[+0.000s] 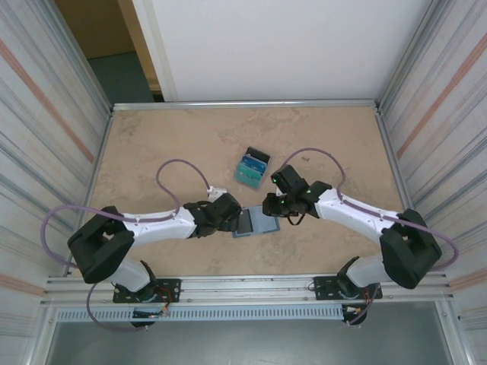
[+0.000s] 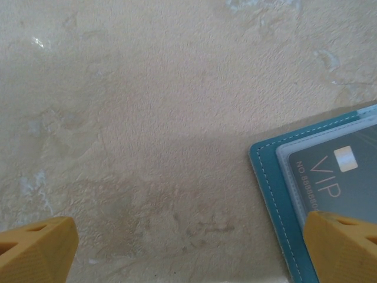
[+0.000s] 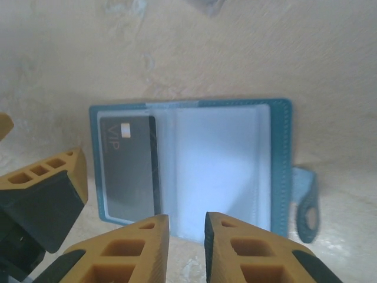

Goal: Take the credit cards out of the card holder

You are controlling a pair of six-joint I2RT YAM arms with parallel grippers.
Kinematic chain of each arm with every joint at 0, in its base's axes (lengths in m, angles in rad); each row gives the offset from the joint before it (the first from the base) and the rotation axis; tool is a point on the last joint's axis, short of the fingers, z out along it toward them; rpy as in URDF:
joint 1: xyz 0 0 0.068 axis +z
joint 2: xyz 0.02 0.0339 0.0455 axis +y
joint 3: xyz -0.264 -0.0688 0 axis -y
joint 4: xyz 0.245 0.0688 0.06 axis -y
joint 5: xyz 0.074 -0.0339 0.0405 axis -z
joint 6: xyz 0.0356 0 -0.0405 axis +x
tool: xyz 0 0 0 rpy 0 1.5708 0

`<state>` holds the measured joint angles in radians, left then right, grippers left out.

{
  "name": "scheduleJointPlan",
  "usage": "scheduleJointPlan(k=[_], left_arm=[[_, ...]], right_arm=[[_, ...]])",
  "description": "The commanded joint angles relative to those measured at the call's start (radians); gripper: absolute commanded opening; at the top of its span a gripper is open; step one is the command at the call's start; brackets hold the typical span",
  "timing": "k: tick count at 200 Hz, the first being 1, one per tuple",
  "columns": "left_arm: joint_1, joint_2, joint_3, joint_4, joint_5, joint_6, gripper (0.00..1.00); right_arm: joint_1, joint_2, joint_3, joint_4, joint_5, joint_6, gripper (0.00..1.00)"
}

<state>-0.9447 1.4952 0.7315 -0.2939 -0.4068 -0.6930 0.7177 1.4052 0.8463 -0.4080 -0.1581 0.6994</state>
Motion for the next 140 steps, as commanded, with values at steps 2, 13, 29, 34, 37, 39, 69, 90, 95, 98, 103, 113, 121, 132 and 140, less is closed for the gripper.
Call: scheduleJointPlan(k=[2,13,29,34,37,39,69,90,95,98,103,113,121,132,140], left_arm=[[-0.004,0.03,0.011,0.009,0.008,-0.021,0.99],[-0.005,0.041,0.014,0.01,0.011,-0.021,0.99],[-0.004,0.052,0.014,0.005,0.012,-0.022,0.99],[-0.003,0.055,0.015,-0.001,0.011,-0.023,0.99],[-0.005,0.057,0.015,-0.002,0.008,-0.025,0.99],[-0.004,0.058,0.014,-0.003,0.007,-0.025,0.99],[-0.003,0.065,0.007,-0.015,0.002,-0.033,0.99],[-0.004,0.069,0.004,-0.018,0.005,-0.036,0.99],[-0.004,0.069,0.004,-0.018,0.005,-0.036,0.99],[-0.003,0.069,0.002,-0.018,0.005,-0.036,0.99],[-0.003,0.071,0.002,-0.018,0.005,-0.037,0.99],[-0.004,0.071,0.002,-0.021,0.004,-0.038,0.99],[-0.003,0.071,0.002,-0.022,0.006,-0.039,0.99],[-0.004,0.072,0.002,-0.024,0.005,-0.04,0.98],[-0.004,0.069,0.001,-0.024,0.006,-0.04,0.99]], right_arm=[[-0.003,0.07,0.042,0.029,-0.102,0.016,0.21],[-0.001,0.101,0.048,0.042,-0.125,0.016,0.21],[-0.002,0.14,0.054,0.066,-0.16,0.017,0.2],[-0.003,0.15,0.055,0.072,-0.17,0.016,0.19],[-0.003,0.155,0.056,0.077,-0.174,0.017,0.19],[-0.003,0.16,0.056,0.079,-0.176,0.017,0.19],[-0.003,0.204,0.062,0.115,-0.227,0.016,0.19],[-0.004,0.233,0.065,0.131,-0.249,0.018,0.18],[-0.004,0.239,0.065,0.135,-0.255,0.02,0.18],[-0.004,0.242,0.064,0.139,-0.257,0.022,0.18],[-0.005,0.248,0.06,0.146,-0.263,0.026,0.18],[-0.006,0.258,0.057,0.162,-0.275,0.031,0.17],[-0.009,0.265,0.053,0.17,-0.281,0.035,0.17],[-0.012,0.273,0.05,0.178,-0.286,0.04,0.17],[-0.015,0.277,0.047,0.182,-0.289,0.041,0.17]])
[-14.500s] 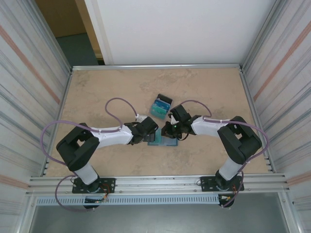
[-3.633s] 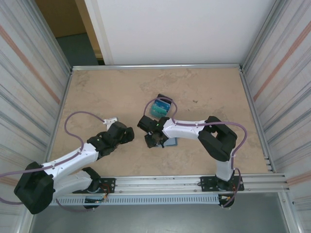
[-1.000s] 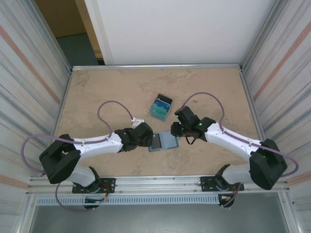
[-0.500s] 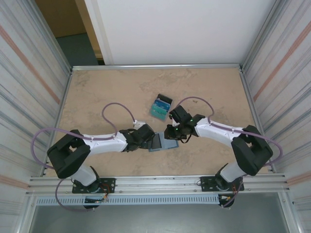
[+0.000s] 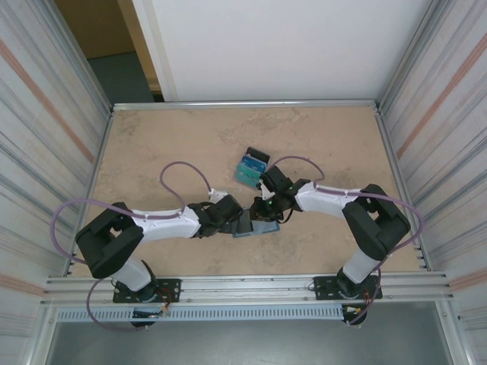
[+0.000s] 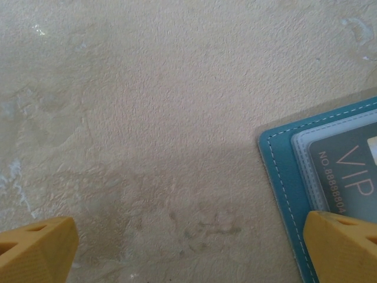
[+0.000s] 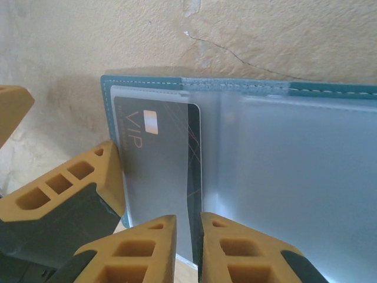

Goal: Take the credit cards out of the card holder

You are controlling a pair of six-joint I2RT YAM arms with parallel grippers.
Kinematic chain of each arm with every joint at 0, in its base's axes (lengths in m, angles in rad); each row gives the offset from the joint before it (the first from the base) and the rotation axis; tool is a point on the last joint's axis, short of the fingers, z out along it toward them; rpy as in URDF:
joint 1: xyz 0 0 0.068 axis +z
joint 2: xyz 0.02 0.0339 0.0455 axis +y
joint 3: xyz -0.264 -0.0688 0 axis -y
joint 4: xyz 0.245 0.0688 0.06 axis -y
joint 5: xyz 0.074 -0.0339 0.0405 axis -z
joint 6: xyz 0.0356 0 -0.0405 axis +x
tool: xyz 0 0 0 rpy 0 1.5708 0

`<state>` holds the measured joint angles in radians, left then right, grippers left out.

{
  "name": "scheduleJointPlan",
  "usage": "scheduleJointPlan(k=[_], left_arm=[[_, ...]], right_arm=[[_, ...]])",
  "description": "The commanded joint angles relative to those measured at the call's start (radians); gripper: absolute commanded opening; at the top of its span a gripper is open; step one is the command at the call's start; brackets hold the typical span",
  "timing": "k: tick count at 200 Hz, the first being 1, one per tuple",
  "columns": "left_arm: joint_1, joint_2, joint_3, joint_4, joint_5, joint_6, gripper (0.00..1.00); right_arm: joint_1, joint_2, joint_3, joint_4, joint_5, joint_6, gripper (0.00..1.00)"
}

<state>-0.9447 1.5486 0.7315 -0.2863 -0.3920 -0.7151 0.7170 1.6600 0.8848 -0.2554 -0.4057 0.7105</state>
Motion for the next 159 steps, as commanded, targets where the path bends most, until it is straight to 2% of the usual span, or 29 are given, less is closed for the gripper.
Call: scheduleJointPlan(k=[1,116,159], left_arm=[[-0.004,0.016,0.001,-0.032,-0.009,-0.018,0.99],[-0.006,0.021,0.004,-0.037,-0.013,-0.024,0.99],[-0.006,0.022,0.004,-0.039,-0.014,-0.024,0.99]], right_arm=[[-0.014,0.023,0.007,0.031,-0.041,0.029,0.17],[-0.035,0.081,-0.035,0.083,-0.058,0.045,0.14],[-0.035,0.092,-0.048,0.136,-0.102,0.065,0.12]])
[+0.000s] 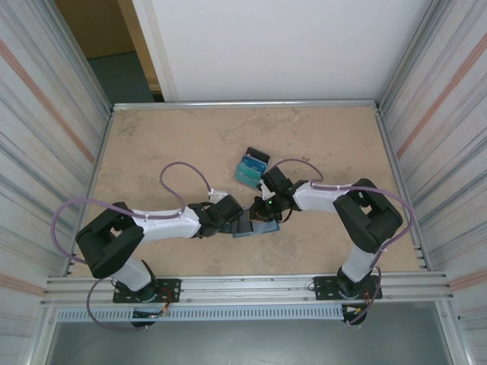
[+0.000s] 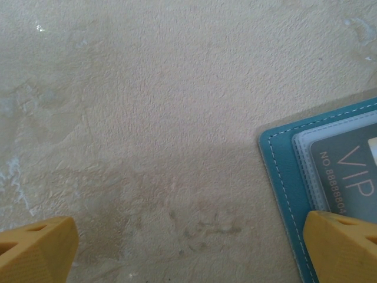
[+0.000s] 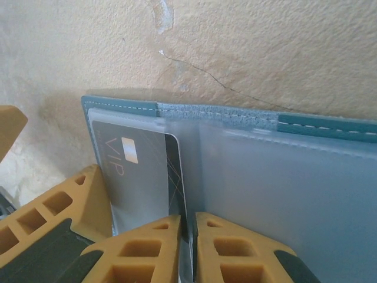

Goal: Take the credit cards out of the card holder

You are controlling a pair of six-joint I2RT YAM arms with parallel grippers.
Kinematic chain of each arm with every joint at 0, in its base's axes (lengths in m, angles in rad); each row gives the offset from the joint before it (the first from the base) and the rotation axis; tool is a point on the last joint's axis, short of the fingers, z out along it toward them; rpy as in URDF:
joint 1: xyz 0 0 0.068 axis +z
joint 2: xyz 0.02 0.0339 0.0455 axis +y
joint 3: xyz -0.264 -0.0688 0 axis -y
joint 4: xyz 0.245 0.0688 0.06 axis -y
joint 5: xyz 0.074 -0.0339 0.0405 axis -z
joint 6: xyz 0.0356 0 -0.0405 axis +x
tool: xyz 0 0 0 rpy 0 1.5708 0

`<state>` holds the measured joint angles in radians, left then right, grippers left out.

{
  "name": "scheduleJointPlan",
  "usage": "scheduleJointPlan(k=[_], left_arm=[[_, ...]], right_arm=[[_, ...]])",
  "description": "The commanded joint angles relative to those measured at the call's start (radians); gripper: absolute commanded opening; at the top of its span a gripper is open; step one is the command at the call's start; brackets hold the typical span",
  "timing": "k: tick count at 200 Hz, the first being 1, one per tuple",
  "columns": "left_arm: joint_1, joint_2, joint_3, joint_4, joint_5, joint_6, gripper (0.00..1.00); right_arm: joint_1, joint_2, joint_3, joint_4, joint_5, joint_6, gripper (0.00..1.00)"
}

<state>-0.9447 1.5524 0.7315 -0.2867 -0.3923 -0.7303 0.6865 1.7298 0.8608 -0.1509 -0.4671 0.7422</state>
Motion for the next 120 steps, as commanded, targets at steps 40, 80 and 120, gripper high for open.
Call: scheduleJointPlan(k=[40,80,120], left_arm=[[-0.009,0.021,0.006,-0.041,-0.013,-0.013,0.99],[-0.011,0.028,0.009,-0.041,-0.016,-0.012,0.99],[-0.017,0.031,0.014,-0.042,-0.018,-0.012,0.99]], right_arm=[[-0.01,0.016,-0.038,0.086,-0.088,0.045,0.11],[-0.01,0.023,-0.054,0.14,-0.126,0.057,0.12],[-0.01,0.019,-0.066,0.172,-0.147,0.057,0.12]])
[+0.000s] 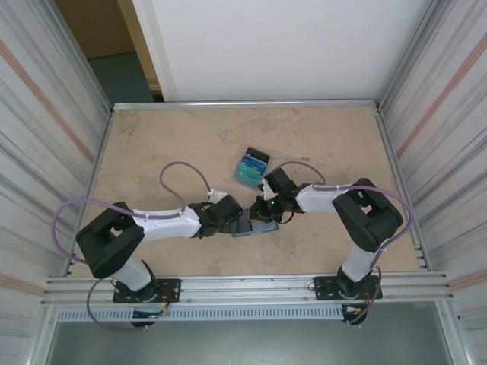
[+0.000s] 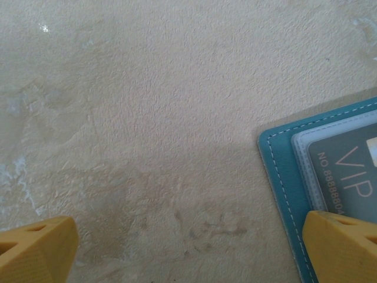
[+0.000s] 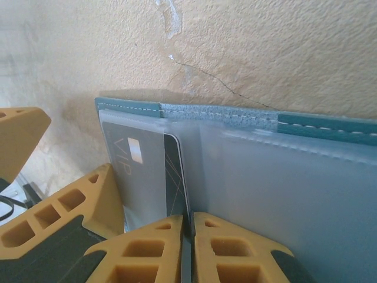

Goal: Take the credit cards out of the card holder

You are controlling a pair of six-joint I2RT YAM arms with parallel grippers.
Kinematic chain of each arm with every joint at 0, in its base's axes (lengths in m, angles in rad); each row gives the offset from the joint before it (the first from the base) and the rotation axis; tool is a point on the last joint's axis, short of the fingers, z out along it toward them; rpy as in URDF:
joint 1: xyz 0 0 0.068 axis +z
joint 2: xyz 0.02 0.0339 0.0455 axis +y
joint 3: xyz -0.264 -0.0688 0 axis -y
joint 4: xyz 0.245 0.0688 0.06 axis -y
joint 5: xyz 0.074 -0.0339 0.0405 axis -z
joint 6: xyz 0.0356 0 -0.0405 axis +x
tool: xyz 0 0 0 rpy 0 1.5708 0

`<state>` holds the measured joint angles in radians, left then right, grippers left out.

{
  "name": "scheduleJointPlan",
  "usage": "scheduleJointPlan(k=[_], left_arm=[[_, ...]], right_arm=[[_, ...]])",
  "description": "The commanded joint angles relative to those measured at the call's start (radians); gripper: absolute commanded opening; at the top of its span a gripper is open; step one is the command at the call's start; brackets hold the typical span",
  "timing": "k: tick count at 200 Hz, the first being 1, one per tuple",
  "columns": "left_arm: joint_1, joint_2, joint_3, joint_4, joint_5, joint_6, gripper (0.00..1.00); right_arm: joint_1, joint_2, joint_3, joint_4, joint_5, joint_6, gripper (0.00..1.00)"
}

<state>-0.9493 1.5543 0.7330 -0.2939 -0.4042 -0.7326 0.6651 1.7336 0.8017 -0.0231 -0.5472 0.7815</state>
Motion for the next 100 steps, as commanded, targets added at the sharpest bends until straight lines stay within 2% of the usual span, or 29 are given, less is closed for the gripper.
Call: scheduleJointPlan(k=[1,26,56,100], left_arm=[[-0.012,0.03,0.013,-0.034,-0.007,-0.011,0.99],[-0.011,0.033,0.018,-0.033,-0.007,-0.008,0.99],[-0.012,0.031,0.019,-0.036,-0.009,-0.011,0.99],[-0.011,0.019,0.017,-0.058,-0.024,-0.017,0.99]], right_arm=[[0.011,0.014,-0.007,0.045,-0.067,0.018,0.13],[0.014,0.012,-0.009,0.054,-0.074,0.013,0.11],[0.011,0.0,-0.01,0.032,-0.05,0.001,0.0],[-0.003,-0.05,-0.014,-0.033,0.02,-0.025,0.0]])
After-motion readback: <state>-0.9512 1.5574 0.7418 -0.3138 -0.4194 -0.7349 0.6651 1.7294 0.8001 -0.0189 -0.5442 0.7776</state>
